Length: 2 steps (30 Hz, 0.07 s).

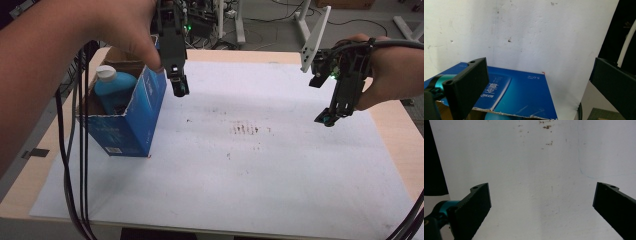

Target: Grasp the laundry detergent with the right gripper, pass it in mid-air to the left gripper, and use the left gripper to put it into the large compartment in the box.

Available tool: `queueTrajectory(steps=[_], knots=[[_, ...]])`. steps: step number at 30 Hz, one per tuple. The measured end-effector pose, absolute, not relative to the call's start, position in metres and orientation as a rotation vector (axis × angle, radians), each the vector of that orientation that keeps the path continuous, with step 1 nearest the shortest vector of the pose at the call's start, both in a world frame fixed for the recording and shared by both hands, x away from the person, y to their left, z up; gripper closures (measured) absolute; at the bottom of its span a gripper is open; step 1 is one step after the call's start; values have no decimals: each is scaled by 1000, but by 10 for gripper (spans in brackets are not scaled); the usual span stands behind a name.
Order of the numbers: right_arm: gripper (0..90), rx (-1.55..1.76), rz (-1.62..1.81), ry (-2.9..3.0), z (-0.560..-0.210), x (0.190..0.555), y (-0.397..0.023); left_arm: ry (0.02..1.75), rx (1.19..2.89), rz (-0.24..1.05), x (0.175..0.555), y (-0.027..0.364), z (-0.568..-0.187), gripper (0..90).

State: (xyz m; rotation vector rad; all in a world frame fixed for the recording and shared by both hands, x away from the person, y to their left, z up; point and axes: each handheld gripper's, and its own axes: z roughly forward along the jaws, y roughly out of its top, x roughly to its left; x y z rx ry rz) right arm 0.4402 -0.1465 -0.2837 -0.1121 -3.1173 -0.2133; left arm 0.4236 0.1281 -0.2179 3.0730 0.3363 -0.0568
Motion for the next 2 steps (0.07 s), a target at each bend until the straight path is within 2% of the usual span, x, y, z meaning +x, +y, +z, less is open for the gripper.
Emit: queueTrajectory(steps=[2], knots=[[6, -110, -212, -3116, -283, 439, -146, 333, 3076, -60, 423, 128, -218, 16]])
